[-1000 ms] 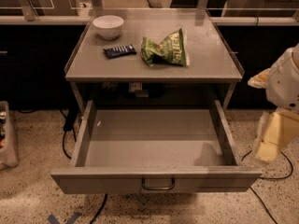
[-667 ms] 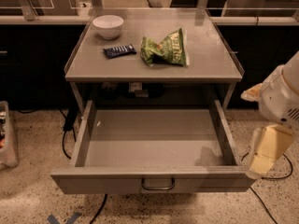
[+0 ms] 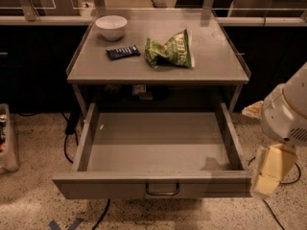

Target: Close top drawer

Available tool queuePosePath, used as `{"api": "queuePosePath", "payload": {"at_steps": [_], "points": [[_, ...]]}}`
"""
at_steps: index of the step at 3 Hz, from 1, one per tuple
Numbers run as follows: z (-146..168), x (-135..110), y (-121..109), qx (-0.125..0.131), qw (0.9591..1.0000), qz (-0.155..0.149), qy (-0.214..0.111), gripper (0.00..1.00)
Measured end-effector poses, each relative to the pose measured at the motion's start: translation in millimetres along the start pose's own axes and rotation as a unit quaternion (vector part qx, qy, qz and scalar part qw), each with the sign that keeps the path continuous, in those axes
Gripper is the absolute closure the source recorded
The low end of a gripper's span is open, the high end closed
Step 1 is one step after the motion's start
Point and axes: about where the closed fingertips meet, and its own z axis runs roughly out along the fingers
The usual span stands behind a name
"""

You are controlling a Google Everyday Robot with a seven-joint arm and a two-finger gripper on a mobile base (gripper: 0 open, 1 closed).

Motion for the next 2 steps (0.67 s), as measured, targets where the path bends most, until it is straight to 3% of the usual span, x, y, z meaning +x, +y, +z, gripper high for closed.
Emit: {"api": "queuePosePath", "payload": {"at_steps": [2], "points": [[28.4,14.2,40.9,-0.041,0.9991,0.013,-0.006,0.0]]}}
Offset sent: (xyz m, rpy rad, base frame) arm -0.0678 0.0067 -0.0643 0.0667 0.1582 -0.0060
